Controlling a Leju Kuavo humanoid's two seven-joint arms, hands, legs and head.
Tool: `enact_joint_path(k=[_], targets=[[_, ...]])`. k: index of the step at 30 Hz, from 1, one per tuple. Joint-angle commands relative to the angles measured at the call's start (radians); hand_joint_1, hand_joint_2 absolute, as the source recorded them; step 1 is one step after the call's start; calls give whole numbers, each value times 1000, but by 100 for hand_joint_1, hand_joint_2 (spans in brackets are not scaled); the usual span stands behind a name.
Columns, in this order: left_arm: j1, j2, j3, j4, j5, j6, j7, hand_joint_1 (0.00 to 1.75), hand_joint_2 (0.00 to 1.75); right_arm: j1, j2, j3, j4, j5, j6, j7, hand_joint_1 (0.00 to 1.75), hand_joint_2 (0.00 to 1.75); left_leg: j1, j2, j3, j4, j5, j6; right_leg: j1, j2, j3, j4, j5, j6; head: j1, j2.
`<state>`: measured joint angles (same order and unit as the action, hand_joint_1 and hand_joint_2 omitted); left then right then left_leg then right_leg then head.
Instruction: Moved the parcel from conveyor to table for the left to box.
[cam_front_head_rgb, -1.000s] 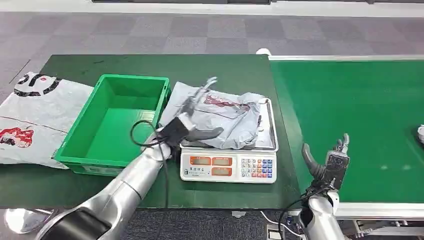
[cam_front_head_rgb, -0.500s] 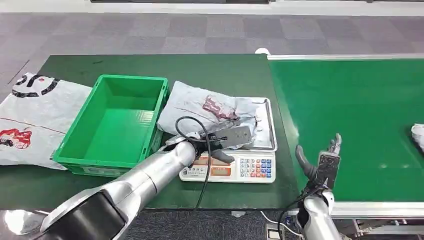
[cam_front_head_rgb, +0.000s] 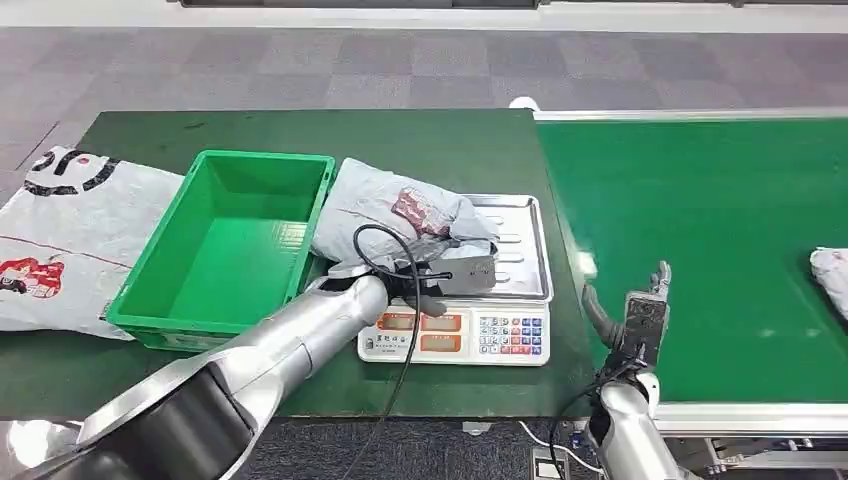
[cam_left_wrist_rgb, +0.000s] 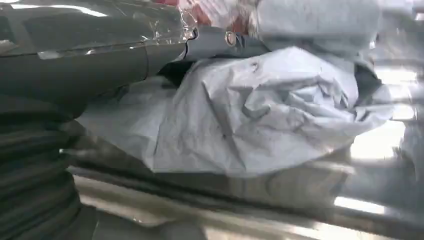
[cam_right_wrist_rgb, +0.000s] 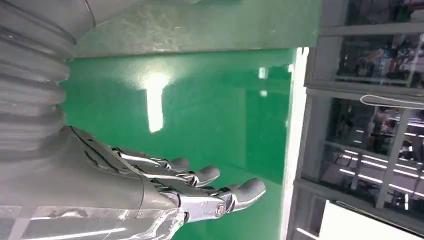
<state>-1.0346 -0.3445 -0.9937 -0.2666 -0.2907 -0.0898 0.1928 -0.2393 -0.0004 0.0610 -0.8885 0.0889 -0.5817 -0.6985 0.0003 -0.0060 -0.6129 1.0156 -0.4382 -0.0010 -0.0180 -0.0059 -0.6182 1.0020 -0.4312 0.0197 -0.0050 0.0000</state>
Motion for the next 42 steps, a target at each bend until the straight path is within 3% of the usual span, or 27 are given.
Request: enact_joint_path(k=[1, 4, 18, 19, 20, 21, 23, 25, 26, 28, 30, 32, 37, 38, 40, 42], targets=[[-27, 73, 40, 38, 31, 153, -81, 175, 175, 9, -4, 18, 31, -8, -1, 0, 0, 175, 1, 4, 4, -1, -1, -1, 1, 4, 3, -2, 0, -2, 0, 0], [-17, 91, 120, 14, 89, 157, -192, 175, 175, 38, -11, 9, 8, -9, -2, 0, 0, 175, 1, 6, 6, -3, -1, -1, 1, 6, 4, -3, 1, -2, 0, 0], [-16, 90, 141, 8, 107, 142, -218, 175, 175, 40, -12, 5, 6, -10, 0, 0, 0, 175, 1, 3, 4, -1, -1, -1, 1, 3, 3, -2, 0, -2, 0, 0], [-14, 89, 164, 3, 128, 118, -243, 175, 175, 39, -13, 3, 7, -11, 3, 0, 0, 175, 0, 3, 3, -1, -1, -1, 1, 3, 3, -2, 0, -1, 0, 0], [-9, 80, 229, -23, 214, -100, -423, 175, 175, 26, -17, -4, 28, -14, 11, 0, 0, 175, 0, 2, 2, -1, -1, -1, 0, 3, 1, -1, 0, -1, 0, 0], [-11, 66, 233, -24, 210, -93, -413, 175, 175, 19, -21, -7, 34, -14, 17, 0, 0, 175, 1, 3, 4, -1, -1, -1, 1, 3, 3, -2, 0, -2, 0, 0], [-4, 65, 249, -40, 208, -52, -426, 175, 175, 15, -22, -12, 37, -18, 24, 0, 0, 175, 0, 2, 2, -1, -1, -1, 1, 2, 2, -2, 0, -1, 0, 0], [26, 82, 296, -90, 202, 80, -551, 175, 175, 22, -21, -16, 29, -20, 36, 0, 0, 175, 1, 0, 2, -1, -1, 0, 1, 0, 3, -2, -1, -1, 0, 0], [51, 99, 343, -139, 183, 206, -709, 175, 175, 21, -20, -12, 27, -18, 49, 0, 0, 175, 0, 0, 1, -1, 0, 0, 0, -1, 2, -1, -1, 0, 0, 0], [84, 127, 444, -230, 157, 370, -870, 175, 175, -16, -16, 2, 57, -18, 53, 0, 0, 175, 0, 4, 2, -1, -1, 0, 0, 3, 2, -1, 0, -1, 0, 0], [202, 191, 486, -587, 95, 532, -891, 175, 175, -9, -27, 18, 46, -26, 45, 0, 0, 175, 0, 8, 5, -2, -2, -1, 0, 8, 4, -3, 0, -2, 0, 0], [260, 234, 484, -778, 67, 654, -891, 175, 175, 0, -35, 23, 38, -39, 50, 0, 0, 175, 0, 4, 3, -2, -2, -1, 0, 4, 2, -2, -1, -2, 0, 0], [227, 301, 538, -816, 30, 788, -891, 175, 175, 36, -49, 29, 3, -51, 24, 0, 0, 175, 0, 5, 2, -1, -2, -1, 1, 5, 1, -1, -1, -2, 0, 0], [226, 294, 628, -828, -46, 788, -891, 175, 175, 51, -57, 28, -9, -63, 22, 0, 0, 175, 1, 4, 1, 0, -2, -1, 1, 4, 0, 0, -1, -2, 0, 0], [222, 302, 643, -831, -49, 788, -891, 175, 175, 57, -61, 29, -15, -67, 23, 0, 0, 175, 1, 3, -1, 0, -1, -1, 1, 3, -1, 0, -1, -1, 0, 0], [264, 266, 814, -913, -103, 788, -891, 175, 175, 74, -64, 31, -30, -71, 13, 0, 0, 175, 1, 5, 2, 0, -2, -1, 1, 5, 1, -1, -1, -2, 0, 0]])
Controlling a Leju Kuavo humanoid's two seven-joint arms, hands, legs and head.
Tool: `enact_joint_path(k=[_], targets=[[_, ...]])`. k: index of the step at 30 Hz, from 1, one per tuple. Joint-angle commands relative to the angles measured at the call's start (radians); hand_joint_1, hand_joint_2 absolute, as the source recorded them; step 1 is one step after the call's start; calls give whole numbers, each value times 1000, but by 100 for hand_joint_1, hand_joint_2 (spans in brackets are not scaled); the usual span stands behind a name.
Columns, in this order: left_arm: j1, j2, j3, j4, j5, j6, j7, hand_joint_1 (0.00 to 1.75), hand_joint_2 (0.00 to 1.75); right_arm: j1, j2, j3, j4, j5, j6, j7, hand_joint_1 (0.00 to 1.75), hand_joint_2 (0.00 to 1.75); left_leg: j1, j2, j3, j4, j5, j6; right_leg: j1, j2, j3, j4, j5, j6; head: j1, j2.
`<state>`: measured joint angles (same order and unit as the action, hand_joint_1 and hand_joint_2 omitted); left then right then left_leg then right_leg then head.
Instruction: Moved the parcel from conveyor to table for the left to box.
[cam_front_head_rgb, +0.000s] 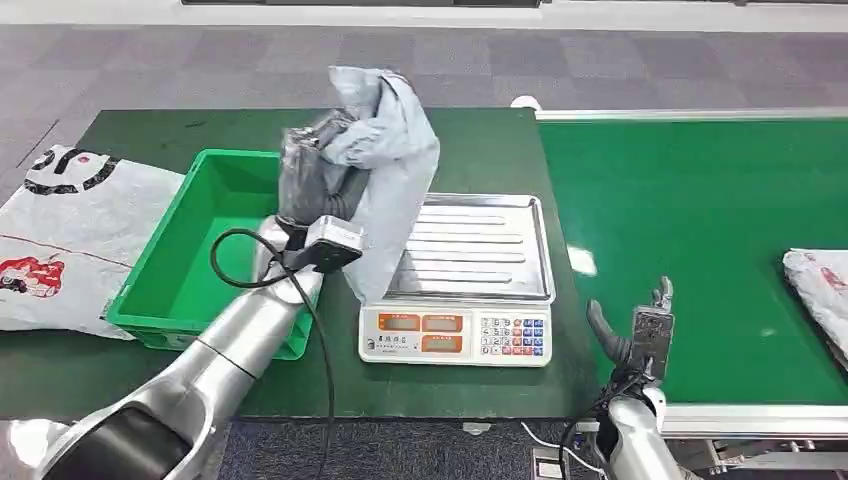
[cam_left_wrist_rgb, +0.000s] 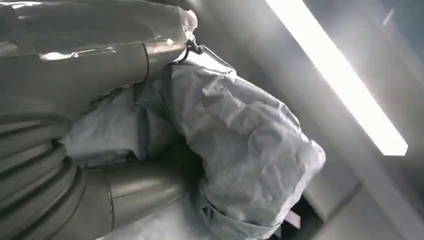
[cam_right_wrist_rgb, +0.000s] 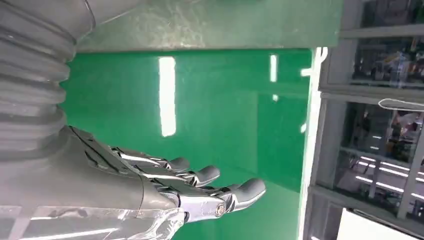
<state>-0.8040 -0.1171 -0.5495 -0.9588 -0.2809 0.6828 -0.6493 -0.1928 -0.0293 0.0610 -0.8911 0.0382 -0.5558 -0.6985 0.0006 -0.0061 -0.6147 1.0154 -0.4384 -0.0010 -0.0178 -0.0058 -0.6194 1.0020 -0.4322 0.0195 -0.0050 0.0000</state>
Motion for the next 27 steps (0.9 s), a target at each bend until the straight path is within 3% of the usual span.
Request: enact_joint_path(k=[1, 3, 8, 9, 10, 12, 15, 19, 20, 22, 24, 25, 26, 27], targets=[[54, 32, 462, -247, -125, 15, -49, 175, 175, 44, -36, 32, -44, -24, -17, 0, 0, 175, 0, 4, 2, 0, -1, 0, 0, 4, 1, 0, 0, -1, 0, 0], [67, 11, 622, -243, -216, 15, -49, 175, 175, 72, -36, 31, -69, -26, -24, 0, 0, 175, 0, 7, 5, -1, -2, -1, 1, 7, 3, -2, 0, -2, 0, 0], [70, 36, 613, -244, -189, 15, -49, 175, 175, 82, -36, 32, -79, -25, -26, 0, 0, 175, 0, 4, 3, -1, -1, -1, 0, 4, 1, 0, 0, -1, 0, 0], [70, 36, 613, -244, -189, 15, -49, 175, 175, 82, -36, 32, -79, -25, -26, 0, 0, 175, 1, 6, 8, -3, -2, -2, 2, 6, 6, -3, 0, -3, 0, 0], [70, 36, 613, -244, -189, 15, -49, 175, 175, 82, -36, 32, -79, -25, -26, 0, 0, 175, 1, 4, 3, -1, -1, -1, 1, 4, 1, 0, 0, -2, 0, 0], [84, -41, 797, -340, -510, 15, -49, 175, 175, 80, -36, 34, -67, -26, -30, 0, 0, 175, 1, 3, 2, 0, -1, -1, 1, 2, 1, -1, 0, -1, 0, 0], [102, -56, 864, -343, -508, 15, -49, 175, 175, 101, -29, 47, -98, -14, -51, 0, 0, 175, 1, 4, 2, 0, -1, 0, 1, 4, 1, -1, 0, -1, 0, 0], [104, -7, 901, -273, -469, 15, -49, 175, 175, 105, -47, 50, -90, -30, -59, 0, 0, 175, 1, 5, 6, -2, -2, -1, 1, 5, 5, -2, -1, -2, 0, 0], [88, 25, 887, -110, -435, 15, -49, 175, 175, 107, -49, 45, -85, -29, -60, 0, 0, 175, 0, 4, 5, -2, -2, -1, 0, 5, 3, -2, -1, -2, 0, 0], [97, 64, 811, -56, -290, 15, -49, 175, 175, 113, -53, 42, -90, -28, -52, 0, 0, 175, 1, 3, 9, -5, -1, -2, 1, 3, 8, -5, 0, -3, 0, 0], [78, 78, 875, 89, -364, 15, -49, 175, 175, 115, -51, 38, -85, -18, -53, 0, 0, 175, 0, 1, 6, -3, -1, -1, 0, 1, 5, -3, -1, -2, 0, 0], [34, 134, 836, 314, -397, 15, 68, 175, 175, 116, -48, 33, -74, -10, -49, 0, 0, 175, 0, 2, 5, -2, -1, -1, 0, 1, 4, -2, -1, -1, 0, 0], [4, 149, 844, 436, -330, -55, 71, 175, 175, 120, -45, 29, -75, -8, -42, 0, 0, 175, 0, 2, 7, -4, 0, -1, 0, 2, 5, -3, -1, -2, 0, 0], [-19, 186, 795, 553, -364, -173, 190, 175, 175, 126, -44, 23, -82, -9, -34, 0, 0, 175, 0, 1, 8, -5, 0, -2, 0, 1, 7, -4, 0, -2, 0, 0]])
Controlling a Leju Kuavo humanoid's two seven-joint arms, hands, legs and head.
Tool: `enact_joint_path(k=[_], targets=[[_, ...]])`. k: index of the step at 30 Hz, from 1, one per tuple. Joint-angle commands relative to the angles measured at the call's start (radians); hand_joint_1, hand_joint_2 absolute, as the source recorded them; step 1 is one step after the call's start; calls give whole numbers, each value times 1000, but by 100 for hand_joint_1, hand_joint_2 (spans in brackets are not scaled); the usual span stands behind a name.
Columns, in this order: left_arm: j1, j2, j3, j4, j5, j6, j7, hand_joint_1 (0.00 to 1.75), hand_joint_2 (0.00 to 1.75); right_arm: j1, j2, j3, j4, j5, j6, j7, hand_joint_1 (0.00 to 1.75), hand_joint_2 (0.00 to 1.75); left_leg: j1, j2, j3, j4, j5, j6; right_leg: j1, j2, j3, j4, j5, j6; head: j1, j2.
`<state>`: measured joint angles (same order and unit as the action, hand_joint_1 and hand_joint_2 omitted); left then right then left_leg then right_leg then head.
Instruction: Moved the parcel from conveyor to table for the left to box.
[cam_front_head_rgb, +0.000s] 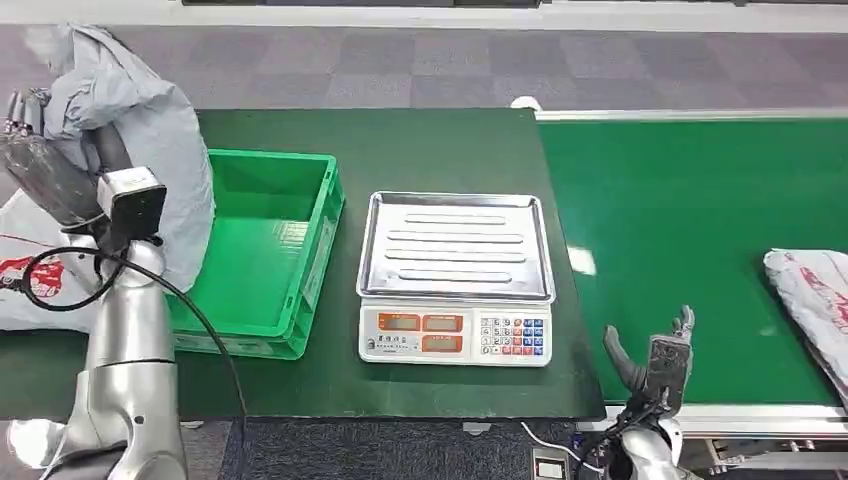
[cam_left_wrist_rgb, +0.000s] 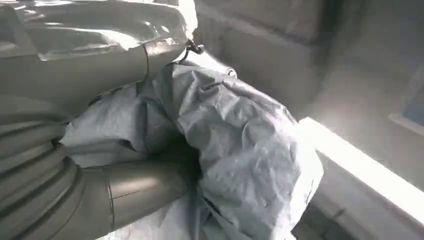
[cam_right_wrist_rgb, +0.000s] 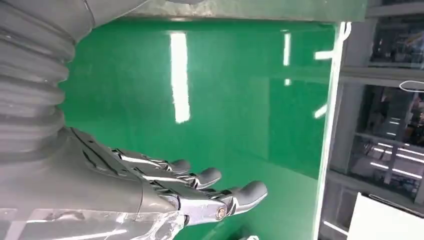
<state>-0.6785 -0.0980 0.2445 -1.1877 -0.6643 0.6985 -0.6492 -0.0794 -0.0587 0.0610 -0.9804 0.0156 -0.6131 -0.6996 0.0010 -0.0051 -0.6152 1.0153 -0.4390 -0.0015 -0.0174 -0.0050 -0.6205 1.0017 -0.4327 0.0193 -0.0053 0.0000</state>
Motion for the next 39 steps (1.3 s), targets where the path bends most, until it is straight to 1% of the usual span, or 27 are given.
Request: enact_joint_path(k=[1, 2, 3, 4, 5, 6, 7, 9, 10, 13, 15, 17, 22, 25, 26, 27, 29, 30, 31, 32, 33, 34, 35, 36, 37, 38, 39], targets=[[-153, 180, -23, 839, 13, -295, 222, 175, 175, 17, -13, 18, 0, 17, 31, 1, 0, 175, 0, -2, 8, -4, 1, -1, 0, -2, 8, -3, -1, -2, 0, 0], [-151, 184, -54, 869, -3, -405, 261, 175, 175, 19, -9, 10, -6, 26, 33, 1, 0, 175, 0, -2, 11, -6, 1, -1, 0, -2, 10, -4, 0, -2, 0, 0], [-152, 172, -69, 873, 1, -513, 243, 175, 175, 21, -2, -4, -19, 29, 37, 1, 0, 175, 0, -1, 6, -3, 0, -1, 0, -1, 6, -1, -1, -1, 0, 0], [-151, 158, -71, 863, 1, -498, 238, 175, 175, 19, 2, -8, -22, 33, 40, 1, 0, 175, 0, 1, 8, -3, 0, -1, 0, 1, 7, -3, 0, -2, 0, 0], [-155, 145, -75, 854, -3, -479, 244, 175, 175, 15, 7, -12, -21, 40, 43, 1, 0, 175, 0, 1, 6, -2, 0, -1, 0, 1, 4, -1, 0, -1, 0, 0], [-156, 142, -78, 846, -4, -474, 250, 175, 175, 12, 11, -15, -19, 45, 44, 1, 0, 175, 1, 2, 7, -2, 0, -2, 1, 2, 5, -2, 0, -2, 0, 0], [-159, 141, -82, 835, -5, -468, 252, 175, 175, 7, 15, -18, -24, 53, 49, 1, 0, 175, 1, 3, 3, 0, 0, -2, 1, 4, 2, 0, 1, -2, 0, 0], [-164, 152, -135, 823, -58, -470, 314, 175, 175, -1, 26, -32, -26, 66, 59, 1, 0, 175, 2, 4, 5, -1, 0, -2, 2, 4, 4, -2, 0, -2, 0, 0], [-166, 154, -145, 822, -63, -499, 336, 175, 175, 2, 29, -40, -37, 69, 65, 1, 0, 175, 1, 5, 3, 0, 0, -2, 1, 5, 2, 0, 1, -2, 0, 0], [-176, 161, -189, 862, -106, -586, 441, 175, 175, 20, 30, -55, -56, 85, 73, 6, 0, 175, 1, 6, 5, -1, -1, -2, 1, 7, 3, -1, 1, -2, 0, 0], [-182, 159, -210, 878, -128, -632, 482, 175, 175, 28, 30, -64, -58, 91, 79, 10, 0, 175, 1, 5, 8, -2, -2, -3, 1, 5, 6, -2, 0, -3, 0, 0], [-181, 159, -212, 880, -131, -635, 484, 175, 175, 33, 31, -66, -60, 91, 80, 10, 0, 175, 1, 3, 7, -2, -1, -2, 1, 4, 5, -1, 0, -3, 0, 0], [-181, 159, -212, 880, -131, -635, 484, 175, 175, 33, 31, -66, -60, 91, 80, 10, 0, 175, 0, 7, 6, -1, -2, -2, 0, 7, 2, 0, 1, -2, 0, 0], [-181, 159, -212, 880, -131, -635, 484, 175, 175, 33, 31, -66, -60, 91, 80, 10, 0, 175, 1, 8, 9, -2, -2, -3, 1, 8, 5, -2, 1, -3, 0, 0], [-181, 159, -212, 880, -131, -635, 484, 84, 175, 33, 31, -66, -60, 91, 80, 10, 0, 175, 1, 8, 6, -1, -2, -2, 1, 7, 3, 0, 1, -2, 0, 0], [-182, 162, -232, 877, -158, -619, 505, 0, 175, 34, 33, -69, -63, 96, 84, 10, 0, 175, 1, 8, 8, -2, -2, -2, 2, 8, 5, -1, 0, -3, 0, 0], [-180, 154, -210, 859, -147, -561, 488, 0, 175, 47, 33, -73, -72, 103, 94, 12, 0, 175, 2, 8, 10, -3, -2, -3, 2, 7, 7, -2, 0, -3, 0, 0], [-178, 148, -193, 843, -137, -485, 444, 0, 175, 53, 35, -73, -81, 110, 97, 3, 0, 175, 1, 7, 7, -1, -2, -2, 1, 7, 3, 0, 1, -2, 0, 0], [-176, 141, -164, 823, -111, -433, 414, 0, 175, 54, 38, -70, -85, 122, 94, 1, 0, 175, 1, 7, 7, -1, -2, -2, 1, 7, 4, -1, 1, -3, 0, 0], [-170, 138, -164, 799, -118, -365, 391, 0, 175, 57, 40, -62, -92, 133, 91, 1, 0, 175, 1, 7, 7, -1, -2, -2, 1, 7, 4, -1, 0, -3, 0, 0], [-156, 121, -133, 764, -86, -287, 359, 0, 175, 66, 48, -53, -107, 143, 88, 2, 0, 175, 1, 7, 5, -1, -1, -2, 1, 7, 2, 0, 1, -2, 0, 0], [-132, 100, -114, 722, -38, -266, 276, 0, 175, 75, 56, -48, -130, 133, 111, 1, 0, 175, 1, 7, 7, -1, -2, -2, 1, 7, 4, -1, 0, -3, 0, 0], [-110, 79, -121, 699, -11, -297, 233, 0, 175, 88, 59, -35, -182, 126, 122, 1, 0, 175, 1, 7, 6, -1, -2, -2, 1, 7, 3, 0, 1, -3, 0, 0], [-87, 64, -119, 669, 25, -294, 178, 0, 175, 97, 55, -27, -213, 126, 127, 1, 0, 175, 1, 6, 8, -2, -2, -2, 1, 6, 5, -1, 0, -3, 0, 0], [-56, 45, -140, 643, 28, -260, 130, 0, 175, 109, 50, -22, -268, 134, 126, 1, 0, 175, 0, 5, 7, -2, -2, -2, 0, 5, 4, -1, 0, -2, 0, 0], [-30, 27, -157, 632, 50, -249, 101, 0, 175, 127, 43, -35, -346, 135, 121, 8, 0, 175, -1, 5, 6, -1, -1, -2, -1, 5, 2, 0, 0, -2, 0, 0], [-20, 23, -185, 639, 35, -238, 109, 0, 175, 134, 33, -47, -382, 153, 102, 22, 0, 175, 0, 6, 8, -2, -2, -2, 0, 6, 5, -1, 0, -2, 0, 0]])
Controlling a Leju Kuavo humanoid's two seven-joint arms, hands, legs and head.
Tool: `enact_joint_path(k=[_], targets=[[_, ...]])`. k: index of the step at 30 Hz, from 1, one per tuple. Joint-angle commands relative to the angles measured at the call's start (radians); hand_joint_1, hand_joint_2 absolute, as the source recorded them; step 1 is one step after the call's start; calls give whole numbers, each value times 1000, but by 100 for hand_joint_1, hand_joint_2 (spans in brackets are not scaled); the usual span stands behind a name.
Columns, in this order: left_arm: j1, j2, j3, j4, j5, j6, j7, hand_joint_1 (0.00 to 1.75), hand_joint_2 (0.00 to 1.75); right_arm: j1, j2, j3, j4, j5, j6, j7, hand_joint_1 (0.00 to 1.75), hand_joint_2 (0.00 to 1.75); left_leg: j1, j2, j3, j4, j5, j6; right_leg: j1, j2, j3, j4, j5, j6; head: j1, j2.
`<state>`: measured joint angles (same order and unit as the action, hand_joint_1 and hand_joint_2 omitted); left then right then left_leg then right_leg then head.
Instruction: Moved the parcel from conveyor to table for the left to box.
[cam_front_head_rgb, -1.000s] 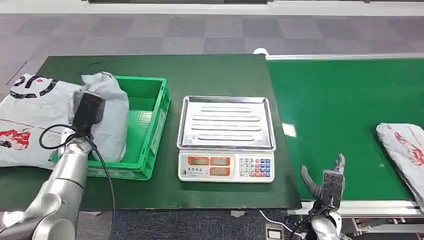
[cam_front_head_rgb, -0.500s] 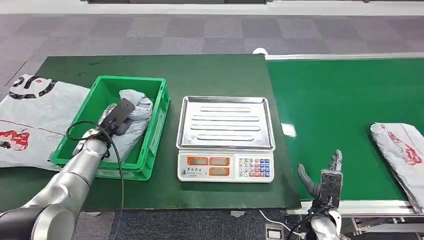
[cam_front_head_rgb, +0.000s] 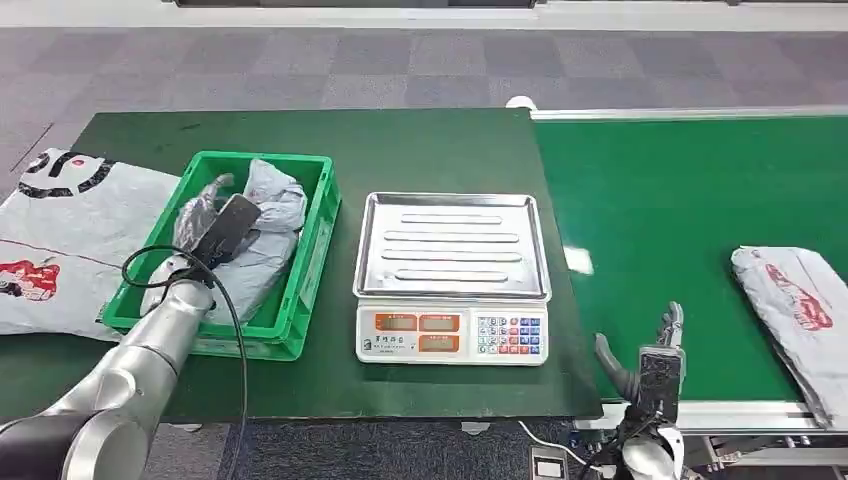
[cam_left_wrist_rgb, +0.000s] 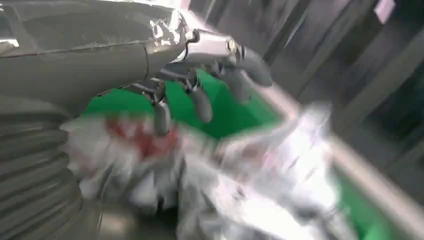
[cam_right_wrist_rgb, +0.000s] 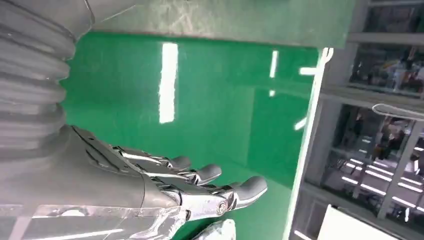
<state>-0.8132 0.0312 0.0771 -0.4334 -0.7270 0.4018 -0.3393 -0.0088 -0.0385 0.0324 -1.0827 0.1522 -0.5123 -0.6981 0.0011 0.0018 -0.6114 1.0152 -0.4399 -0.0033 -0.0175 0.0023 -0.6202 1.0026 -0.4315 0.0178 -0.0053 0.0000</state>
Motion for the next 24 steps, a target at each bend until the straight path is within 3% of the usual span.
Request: enact_joint_path(k=[1, 5, 12, 15, 19, 20, 22, 23, 24], targets=[[115, -106, -59, -94, 57, 65, -163, 0, 0, 71, 5, -43, -323, 12, -10, 25, 0, 175, 0, -3, 5, -2, -1, 0, 0, -3, 6, -2, -2, -1, 0, 0], [112, -101, -86, -85, 62, 69, -149, 0, 0, 75, -8, -82, -339, 3, 24, 43, 0, 175, -1, -10, 1, 0, 0, 1, -1, -9, 5, -1, -4, 2, 0, 0], [108, -95, -91, -86, 69, 65, -147, 0, 0, 73, 1, -83, -327, 8, 25, 35, 0, 175, -1, -5, 4, -1, -2, 2, -1, -5, 6, -2, -2, 1, 0, 0], [97, -78, -135, -71, 28, 66, -92, 0, 0, 59, -26, -125, -341, -9, 14, 25, 0, 175, 0, -5, 6, -2, -1, 1, 0, -5, 8, -4, -2, 0, 0, 0], [64, -39, -177, -60, -4, -38, 13, 0, 0, 30, -36, -228, -417, -41, 25, 0, 0, 175, -1, -5, 3, 0, -1, 2, 0, -5, 6, -1, -3, 1, 0, 0], [61, -22, -193, -57, -35, -26, 45, 0, 0, 22, -35, -239, -420, -34, 32, 0, 0, 175, -1, -4, 2, 0, -1, 2, -1, -5, 5, -1, -2, 1, 1, 0], [57, 29, -276, -55, -211, 153, 170, 0, 0, 6, -25, -260, -421, -21, 44, 6, 0, 175, -1, -2, 3, 0, -1, 2, -1, -2, 5, -1, -2, 1, 1, 0], [61, 33, -265, -59, -224, 183, 173, 0, 0, 0, -22, -266, -414, -14, 46, 7, 0, 175, 0, -2, 4, 0, -2, 1, 0, -2, 6, -2, -2, 1, 1, 0], [80, 25, -222, -97, -164, 192, 94, 0, 0, -9, -22, -269, -399, -14, 46, 7, 0, 175, -1, -3, 3, 0, -1, 2, 0, -2, 5, -1, -2, 1, 1, 0]])
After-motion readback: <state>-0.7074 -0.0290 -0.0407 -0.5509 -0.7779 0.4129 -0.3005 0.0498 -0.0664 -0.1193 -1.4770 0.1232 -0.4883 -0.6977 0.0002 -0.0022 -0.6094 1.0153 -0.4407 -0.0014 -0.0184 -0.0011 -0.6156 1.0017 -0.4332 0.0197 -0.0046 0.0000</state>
